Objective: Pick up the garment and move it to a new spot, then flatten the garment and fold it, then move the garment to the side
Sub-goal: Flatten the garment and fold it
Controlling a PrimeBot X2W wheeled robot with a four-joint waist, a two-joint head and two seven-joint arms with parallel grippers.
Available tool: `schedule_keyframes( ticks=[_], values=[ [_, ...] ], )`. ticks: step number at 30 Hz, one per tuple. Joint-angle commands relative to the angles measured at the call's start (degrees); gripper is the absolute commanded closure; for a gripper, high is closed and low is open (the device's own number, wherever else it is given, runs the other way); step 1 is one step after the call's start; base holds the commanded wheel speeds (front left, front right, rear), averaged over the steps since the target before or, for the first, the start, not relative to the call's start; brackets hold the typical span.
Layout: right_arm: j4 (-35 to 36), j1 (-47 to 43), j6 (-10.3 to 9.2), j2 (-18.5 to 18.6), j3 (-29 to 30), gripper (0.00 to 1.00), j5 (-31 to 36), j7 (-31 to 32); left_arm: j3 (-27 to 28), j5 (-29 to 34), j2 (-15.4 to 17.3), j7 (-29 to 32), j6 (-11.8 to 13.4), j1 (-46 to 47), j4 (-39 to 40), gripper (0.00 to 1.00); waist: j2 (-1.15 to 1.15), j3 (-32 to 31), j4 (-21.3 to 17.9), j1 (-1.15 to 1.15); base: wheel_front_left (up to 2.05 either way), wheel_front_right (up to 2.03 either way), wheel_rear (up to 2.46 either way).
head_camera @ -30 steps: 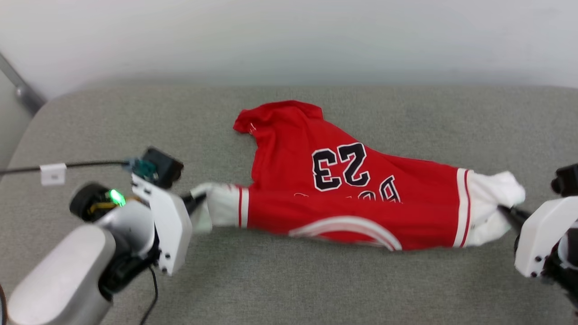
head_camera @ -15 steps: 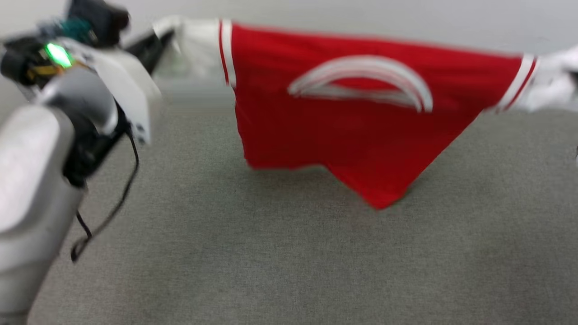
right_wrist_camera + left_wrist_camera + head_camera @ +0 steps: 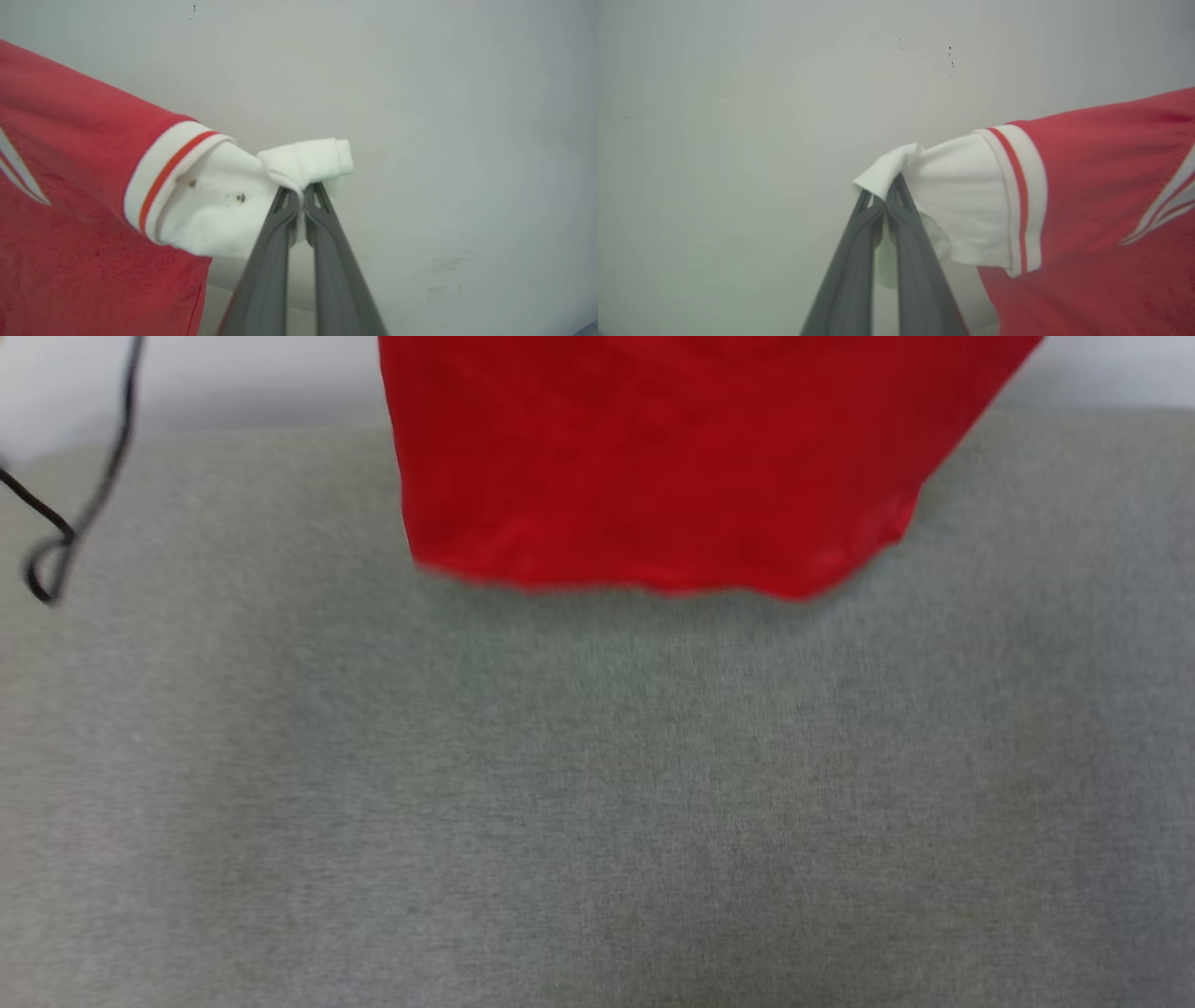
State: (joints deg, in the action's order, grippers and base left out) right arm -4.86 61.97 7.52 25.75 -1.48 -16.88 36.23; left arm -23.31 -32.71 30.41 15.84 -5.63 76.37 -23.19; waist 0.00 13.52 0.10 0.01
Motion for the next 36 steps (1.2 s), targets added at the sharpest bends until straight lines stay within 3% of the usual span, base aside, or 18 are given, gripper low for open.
schedule_keyframes(
  ticks=[1,17,29,36],
  values=[
    [-1.98,2.89,-0.06,-0.83,-0.86,1.00,0.69,-1.30,0.83,0.48,0.36,-1.12,-0.03,2.33,-1.73,1.00,0.00,5.39,-2.18,-0.01,0.00,0.00,0.00],
    [-22.33,25.73,-0.08,-10.32,-0.94,1.00,8.91,-19.96,6.63,0.37,0.61,-11.90,2.93,17.50,-14.81,1.00,0.00,20.70,-6.70,-0.01,0.00,0.00,0.00],
    [-36.07,25.06,-0.08,-16.89,-2.57,1.00,9.19,-28.11,7.28,-2.27,-1.87,-16.49,1.83,12.78,-23.24,1.00,0.00,26.15,-5.91,-0.01,0.00,0.00,0.00],
    [-40.33,20.74,-0.07,-17.06,-3.08,1.00,6.47,-30.97,8.01,-5.34,-4.59,-19.43,0.38,7.39,-27.50,1.00,0.00,26.00,-4.49,-0.01,0.00,0.00,0.00]
  ],
)
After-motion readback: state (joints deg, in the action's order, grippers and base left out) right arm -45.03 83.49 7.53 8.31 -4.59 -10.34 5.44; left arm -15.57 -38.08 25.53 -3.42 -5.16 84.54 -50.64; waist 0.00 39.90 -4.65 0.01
